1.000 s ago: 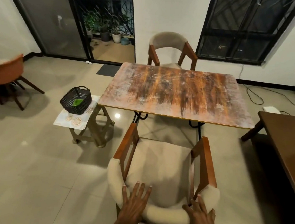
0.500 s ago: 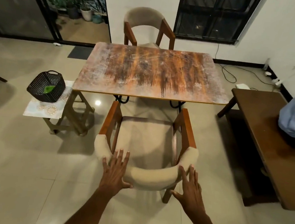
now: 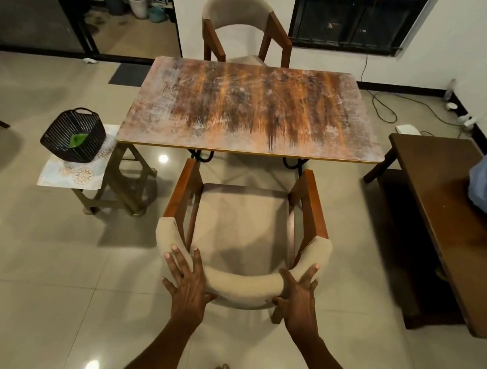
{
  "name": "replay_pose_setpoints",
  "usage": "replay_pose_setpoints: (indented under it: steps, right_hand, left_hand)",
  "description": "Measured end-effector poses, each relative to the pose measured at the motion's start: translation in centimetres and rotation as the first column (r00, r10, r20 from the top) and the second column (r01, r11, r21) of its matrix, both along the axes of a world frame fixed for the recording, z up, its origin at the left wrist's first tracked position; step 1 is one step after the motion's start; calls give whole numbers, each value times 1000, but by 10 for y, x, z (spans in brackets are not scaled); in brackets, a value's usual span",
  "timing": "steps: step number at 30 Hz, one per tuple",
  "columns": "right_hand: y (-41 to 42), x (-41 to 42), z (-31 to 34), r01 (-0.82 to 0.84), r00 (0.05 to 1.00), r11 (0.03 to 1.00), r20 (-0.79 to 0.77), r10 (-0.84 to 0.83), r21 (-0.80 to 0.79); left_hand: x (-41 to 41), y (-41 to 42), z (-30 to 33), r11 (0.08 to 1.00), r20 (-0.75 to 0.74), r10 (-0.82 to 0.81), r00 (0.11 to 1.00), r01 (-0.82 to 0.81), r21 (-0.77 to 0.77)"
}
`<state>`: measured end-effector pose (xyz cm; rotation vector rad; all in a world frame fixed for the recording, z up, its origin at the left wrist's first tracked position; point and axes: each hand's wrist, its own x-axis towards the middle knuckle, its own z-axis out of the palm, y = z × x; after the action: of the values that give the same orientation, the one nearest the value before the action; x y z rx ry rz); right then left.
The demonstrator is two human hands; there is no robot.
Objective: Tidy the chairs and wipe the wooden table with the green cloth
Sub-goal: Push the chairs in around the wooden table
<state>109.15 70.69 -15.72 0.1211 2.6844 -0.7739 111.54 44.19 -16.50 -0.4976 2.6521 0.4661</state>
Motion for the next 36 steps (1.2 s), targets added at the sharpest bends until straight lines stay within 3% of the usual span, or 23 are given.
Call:
replay_pose_setpoints:
  steps: [24,36]
  right_hand:
    - [3,-76,11,-64,996,997,60,61,50]
    - [8,-78,22,-145,982,988,134,137,52]
  left_hand:
    - [-73,-2,-6,999,-37,-5,999,3,-48]
    - [-76,-1,1,995,57,-23,998,28,-92]
